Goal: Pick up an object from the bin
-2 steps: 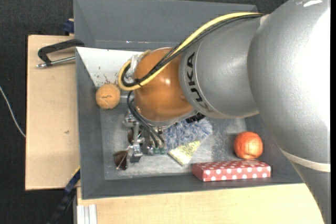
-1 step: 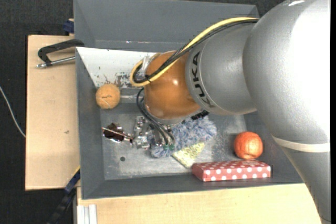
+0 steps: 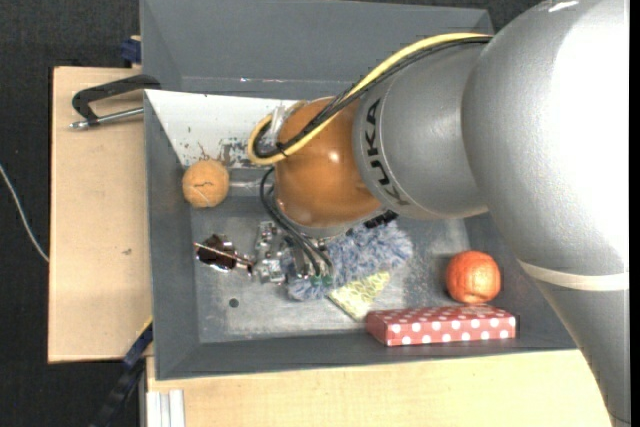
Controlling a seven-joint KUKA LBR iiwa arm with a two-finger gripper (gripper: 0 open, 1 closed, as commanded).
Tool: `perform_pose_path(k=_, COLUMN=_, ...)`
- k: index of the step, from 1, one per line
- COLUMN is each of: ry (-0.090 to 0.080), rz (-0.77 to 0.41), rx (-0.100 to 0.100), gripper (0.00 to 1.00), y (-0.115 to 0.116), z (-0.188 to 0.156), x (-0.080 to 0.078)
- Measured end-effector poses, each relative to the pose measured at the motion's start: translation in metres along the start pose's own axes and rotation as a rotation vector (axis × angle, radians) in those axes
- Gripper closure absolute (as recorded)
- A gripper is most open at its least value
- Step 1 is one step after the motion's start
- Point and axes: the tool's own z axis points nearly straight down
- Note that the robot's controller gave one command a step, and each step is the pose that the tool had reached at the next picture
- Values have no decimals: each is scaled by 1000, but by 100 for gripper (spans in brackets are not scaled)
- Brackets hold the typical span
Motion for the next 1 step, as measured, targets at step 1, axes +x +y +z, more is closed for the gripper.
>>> perform_pose_path(k=1, ry=2, rz=-172, rx=1, gripper=100, y=-5, z=-144, x=6)
